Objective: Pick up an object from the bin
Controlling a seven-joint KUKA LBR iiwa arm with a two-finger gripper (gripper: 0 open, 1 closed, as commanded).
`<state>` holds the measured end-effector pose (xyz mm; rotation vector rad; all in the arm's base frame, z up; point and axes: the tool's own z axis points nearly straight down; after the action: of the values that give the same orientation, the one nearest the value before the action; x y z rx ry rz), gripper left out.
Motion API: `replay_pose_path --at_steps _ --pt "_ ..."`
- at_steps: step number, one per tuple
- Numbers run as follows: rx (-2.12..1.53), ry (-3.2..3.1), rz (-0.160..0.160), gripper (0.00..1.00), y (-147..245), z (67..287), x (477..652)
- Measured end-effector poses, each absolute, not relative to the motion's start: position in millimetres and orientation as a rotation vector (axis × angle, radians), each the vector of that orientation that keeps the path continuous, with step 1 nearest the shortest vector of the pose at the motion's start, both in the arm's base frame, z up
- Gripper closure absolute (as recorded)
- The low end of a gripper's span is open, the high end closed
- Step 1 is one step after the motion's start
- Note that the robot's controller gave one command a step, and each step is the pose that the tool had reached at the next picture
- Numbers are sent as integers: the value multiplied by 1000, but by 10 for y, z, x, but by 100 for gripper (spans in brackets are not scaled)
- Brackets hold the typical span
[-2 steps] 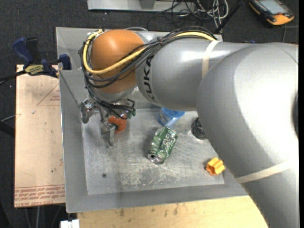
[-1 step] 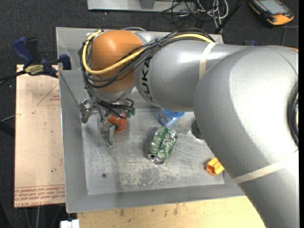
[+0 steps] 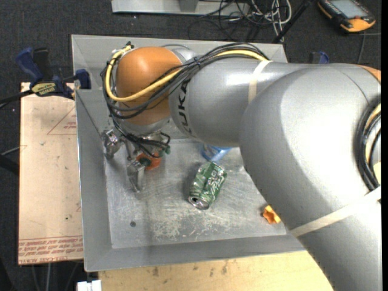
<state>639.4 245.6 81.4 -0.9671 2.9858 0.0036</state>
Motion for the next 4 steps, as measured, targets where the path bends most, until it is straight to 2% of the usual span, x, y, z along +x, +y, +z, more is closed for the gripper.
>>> replay_pose_path --at_steps 1,2,3,4 --pt "-1265 2874 2 0 2496 978 6428" --pt "-839 3024 6 100 2418 740 6542" --pt "-839 3025 6 100 2418 740 6542" --pt "-858 3027 2 100 2407 1280 6356"
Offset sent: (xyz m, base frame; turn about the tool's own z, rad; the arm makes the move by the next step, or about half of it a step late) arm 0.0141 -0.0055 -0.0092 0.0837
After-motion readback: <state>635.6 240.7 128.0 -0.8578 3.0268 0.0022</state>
